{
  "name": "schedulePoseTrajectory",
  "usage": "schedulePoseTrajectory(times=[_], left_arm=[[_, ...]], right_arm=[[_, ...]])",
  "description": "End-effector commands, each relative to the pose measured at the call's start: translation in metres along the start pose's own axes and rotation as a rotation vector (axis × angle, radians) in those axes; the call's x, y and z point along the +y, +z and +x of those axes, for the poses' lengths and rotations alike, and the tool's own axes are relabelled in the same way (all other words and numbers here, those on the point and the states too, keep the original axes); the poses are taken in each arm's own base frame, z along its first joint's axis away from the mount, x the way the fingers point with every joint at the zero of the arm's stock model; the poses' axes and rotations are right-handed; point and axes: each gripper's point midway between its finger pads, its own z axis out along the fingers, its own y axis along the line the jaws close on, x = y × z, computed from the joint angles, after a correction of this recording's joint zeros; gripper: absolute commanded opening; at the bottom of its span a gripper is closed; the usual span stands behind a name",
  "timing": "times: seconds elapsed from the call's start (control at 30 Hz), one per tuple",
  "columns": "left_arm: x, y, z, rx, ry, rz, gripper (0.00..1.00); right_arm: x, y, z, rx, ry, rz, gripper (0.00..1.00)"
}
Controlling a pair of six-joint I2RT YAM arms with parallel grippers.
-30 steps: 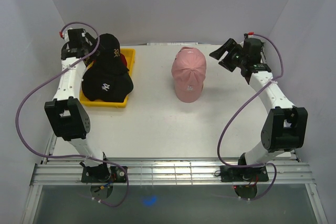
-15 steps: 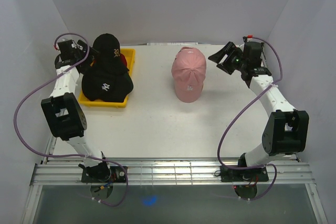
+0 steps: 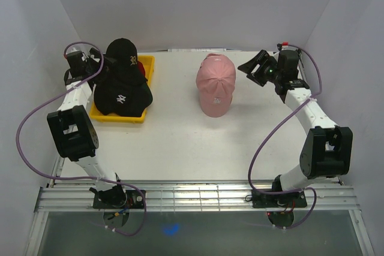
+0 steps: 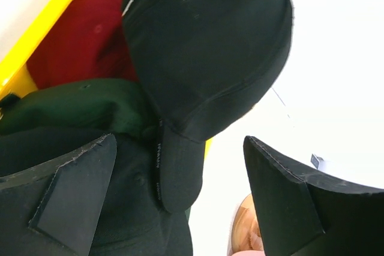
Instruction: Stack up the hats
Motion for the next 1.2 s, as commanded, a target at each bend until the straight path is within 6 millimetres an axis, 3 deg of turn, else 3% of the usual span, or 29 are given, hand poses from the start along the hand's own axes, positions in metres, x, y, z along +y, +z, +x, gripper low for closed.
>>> schedulePoseTrajectory(times=[0.0, 0.3, 0.53, 1.17], left_arm=[[-0.032, -0.020, -0.019, -0.060, 0.070, 0.100, 0.96], [-0.041, -0.024, -0.016, -0.042, 0.110, 0.150, 0.94], [-0.028, -0.015, -0.006, -0.007, 0.098, 0.121, 0.92], [-0.015, -0.007, 0.025, 0.079, 0.119, 0.152, 0.89]], right_arm=[[0.019, -0.008, -0.011, -0.047, -0.039, -0.062, 0.70], [0.018, -0.005, -0.010, -0.044, -0.035, -0.065, 0.69], [0.017, -0.003, -0.008, -0.042, -0.026, -0.067, 0.68], [0.015, -0.004, -0.007, -0.044, -0.023, -0.063, 0.67]])
